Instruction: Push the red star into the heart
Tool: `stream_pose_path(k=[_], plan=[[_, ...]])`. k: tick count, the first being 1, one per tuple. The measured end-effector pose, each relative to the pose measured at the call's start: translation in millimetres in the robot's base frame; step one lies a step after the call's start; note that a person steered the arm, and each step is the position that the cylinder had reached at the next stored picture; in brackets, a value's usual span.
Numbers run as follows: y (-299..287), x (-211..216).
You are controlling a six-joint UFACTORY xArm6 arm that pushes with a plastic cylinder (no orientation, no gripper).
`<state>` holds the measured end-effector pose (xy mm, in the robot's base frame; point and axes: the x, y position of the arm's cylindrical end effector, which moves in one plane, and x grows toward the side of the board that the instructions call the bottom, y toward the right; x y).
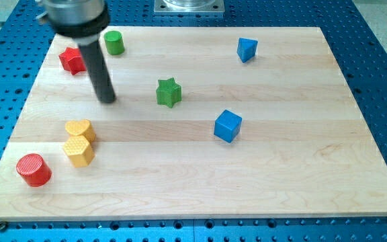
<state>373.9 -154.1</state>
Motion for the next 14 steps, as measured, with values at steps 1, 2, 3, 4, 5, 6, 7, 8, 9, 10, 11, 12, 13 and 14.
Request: stream_pose_path(k=[1,2,3,4,5,6,7,8,9,10,11,12,13,14], plan=[[-5.9,-49.2],[-17.8,-63.0],[-36.1,-87.6],[-73.7,-95.5],[-105.6,-87.6],[-83.2,-68.9],[-40.3,-54.0],[-21.1,-49.3],[-20.6,-4.8],[-21.0,54.0],[-20.7,98.1],[-14.1,102.5],[15.4,51.9],[39.9,-1.7]])
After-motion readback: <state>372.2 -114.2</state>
